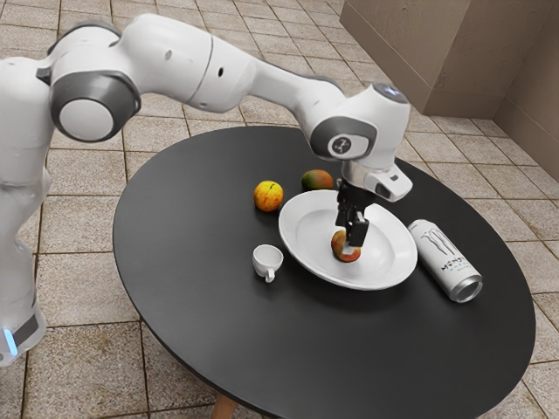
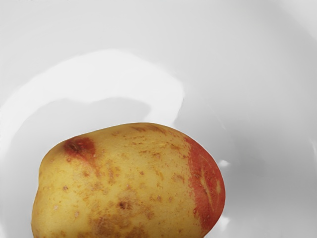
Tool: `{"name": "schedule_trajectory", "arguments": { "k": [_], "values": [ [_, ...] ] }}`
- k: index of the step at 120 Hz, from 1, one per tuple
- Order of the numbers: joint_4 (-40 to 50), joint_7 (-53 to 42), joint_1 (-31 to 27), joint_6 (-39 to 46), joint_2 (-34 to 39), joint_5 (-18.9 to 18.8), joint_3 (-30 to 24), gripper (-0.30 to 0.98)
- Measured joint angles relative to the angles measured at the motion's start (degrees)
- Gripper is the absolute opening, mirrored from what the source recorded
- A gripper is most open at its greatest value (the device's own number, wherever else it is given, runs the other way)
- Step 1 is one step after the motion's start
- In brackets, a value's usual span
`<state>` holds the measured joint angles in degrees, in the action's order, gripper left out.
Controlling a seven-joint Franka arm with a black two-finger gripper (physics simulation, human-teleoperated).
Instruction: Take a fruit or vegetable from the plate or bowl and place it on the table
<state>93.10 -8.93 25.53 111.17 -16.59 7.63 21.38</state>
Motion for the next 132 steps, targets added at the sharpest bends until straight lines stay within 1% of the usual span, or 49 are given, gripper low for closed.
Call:
{"name": "schedule_trajectory", "arguments": {
  "k": [69,108,132],
  "values": [
    [0.0,-0.09,-0.94,4.26,-2.44,0.79,-0.1,0.66],
    [0.09,-0.13,-1.42,5.21,-3.47,1.15,-0.11,0.66],
    [0.09,-0.15,-1.44,5.36,-3.83,1.14,-0.11,0.62]
  ]
}}
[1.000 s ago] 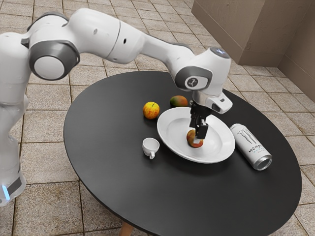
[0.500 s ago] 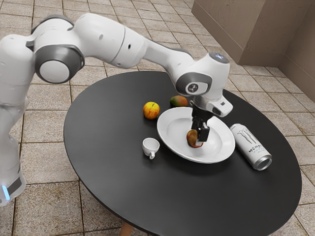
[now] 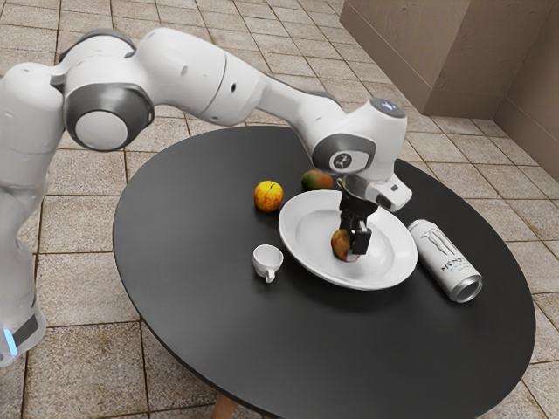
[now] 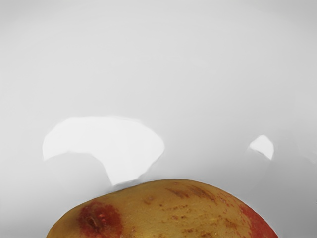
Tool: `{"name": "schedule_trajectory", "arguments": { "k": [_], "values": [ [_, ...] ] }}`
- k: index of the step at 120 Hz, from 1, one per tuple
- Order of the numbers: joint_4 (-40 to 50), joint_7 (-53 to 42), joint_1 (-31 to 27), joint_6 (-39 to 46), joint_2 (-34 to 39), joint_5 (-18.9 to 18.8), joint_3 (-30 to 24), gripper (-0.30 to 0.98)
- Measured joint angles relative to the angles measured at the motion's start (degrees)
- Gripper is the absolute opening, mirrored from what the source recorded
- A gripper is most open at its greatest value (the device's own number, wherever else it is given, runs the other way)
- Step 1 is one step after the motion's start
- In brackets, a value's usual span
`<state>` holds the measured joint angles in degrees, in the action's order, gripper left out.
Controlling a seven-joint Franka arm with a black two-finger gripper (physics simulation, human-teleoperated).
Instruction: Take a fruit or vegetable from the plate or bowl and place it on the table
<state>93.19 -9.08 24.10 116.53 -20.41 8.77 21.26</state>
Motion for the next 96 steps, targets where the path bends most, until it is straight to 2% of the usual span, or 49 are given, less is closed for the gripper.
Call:
{"name": "schedule_trajectory", "arguments": {
  "k": [38,96],
  "values": [
    [-0.36,0.05,0.08,-0.68,0.11,-0.76,-0.02,0.56],
    [-2.61,0.34,0.1,-7.54,0.43,-1.67,-0.05,0.47]
  ]
}}
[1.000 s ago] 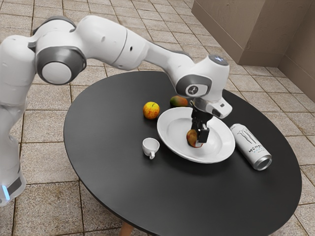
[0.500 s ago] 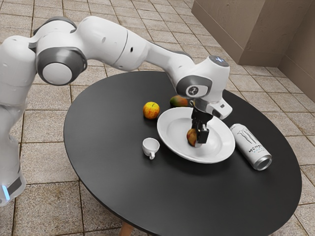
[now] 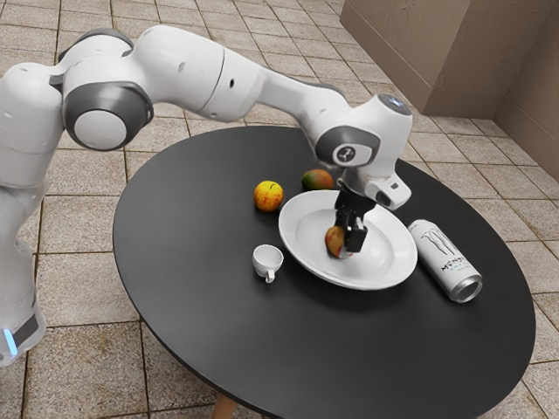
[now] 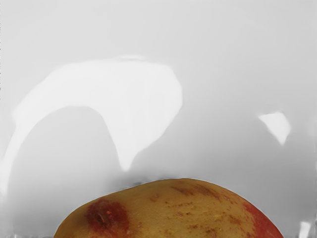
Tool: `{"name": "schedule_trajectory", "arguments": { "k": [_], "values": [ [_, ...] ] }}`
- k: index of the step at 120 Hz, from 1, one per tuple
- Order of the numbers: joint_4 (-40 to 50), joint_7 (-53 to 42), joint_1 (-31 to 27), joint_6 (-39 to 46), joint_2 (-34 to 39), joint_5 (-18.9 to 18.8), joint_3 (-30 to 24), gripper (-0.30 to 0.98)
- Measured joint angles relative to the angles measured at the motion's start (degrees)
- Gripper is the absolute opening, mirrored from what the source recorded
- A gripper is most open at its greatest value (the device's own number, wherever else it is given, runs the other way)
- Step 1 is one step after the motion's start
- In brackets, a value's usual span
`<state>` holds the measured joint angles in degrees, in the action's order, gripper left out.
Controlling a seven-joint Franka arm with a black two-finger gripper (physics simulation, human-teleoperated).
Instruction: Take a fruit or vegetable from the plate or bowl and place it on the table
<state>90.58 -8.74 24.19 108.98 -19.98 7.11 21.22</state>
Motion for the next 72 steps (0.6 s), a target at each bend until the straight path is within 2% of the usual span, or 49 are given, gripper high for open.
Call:
{"name": "schedule_trajectory", "arguments": {
  "k": [28,51,72],
  "values": [
    [-2.51,0.08,0.55,-2.57,0.58,-0.66,-0.59,0.46],
    [-4.9,0.15,1.19,-4.1,1.55,-1.39,-3.78,0.47],
    [-7.22,0.3,6.55,-4.37,1.5,-1.4,-5.05,0.47]
  ]
}}
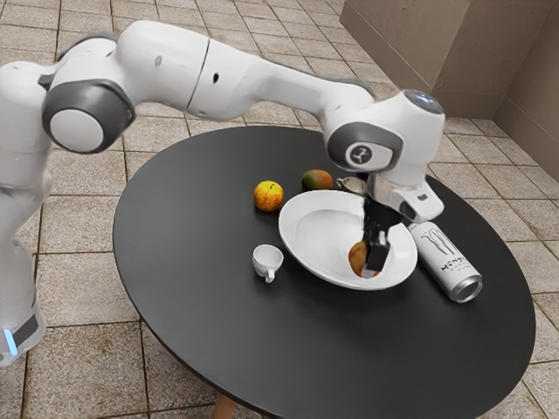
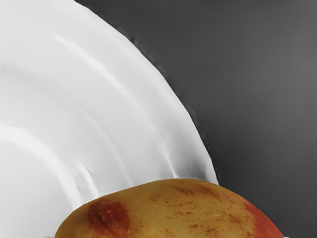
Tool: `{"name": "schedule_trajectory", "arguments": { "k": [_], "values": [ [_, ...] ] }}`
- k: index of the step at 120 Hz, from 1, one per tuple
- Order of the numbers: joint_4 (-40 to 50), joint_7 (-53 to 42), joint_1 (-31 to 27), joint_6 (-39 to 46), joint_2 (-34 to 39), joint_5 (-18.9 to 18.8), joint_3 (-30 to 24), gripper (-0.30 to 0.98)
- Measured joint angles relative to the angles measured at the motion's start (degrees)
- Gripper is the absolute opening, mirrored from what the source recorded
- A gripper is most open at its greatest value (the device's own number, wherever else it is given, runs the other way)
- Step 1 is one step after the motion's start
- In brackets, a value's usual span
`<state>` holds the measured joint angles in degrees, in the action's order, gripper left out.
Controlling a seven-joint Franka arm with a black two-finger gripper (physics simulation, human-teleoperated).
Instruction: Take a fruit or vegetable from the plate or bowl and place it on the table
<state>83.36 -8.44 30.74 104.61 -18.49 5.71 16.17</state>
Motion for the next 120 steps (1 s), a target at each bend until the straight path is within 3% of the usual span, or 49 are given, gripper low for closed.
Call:
{"name": "schedule_trajectory", "arguments": {
  "k": [33,55,93,120],
  "values": [
    [-0.97,0.24,0.77,5.31,-4.58,0.37,-4.68,0.47],
    [-1.07,0.23,0.64,9.55,-5.89,1.0,-5.0,0.58],
    [-1.16,-0.07,0.55,11.27,-5.95,1.22,-5.01,0.65],
    [-5.68,-0.15,0.58,-1.87,-2.29,-0.88,-3.48,0.66]
  ]
}}
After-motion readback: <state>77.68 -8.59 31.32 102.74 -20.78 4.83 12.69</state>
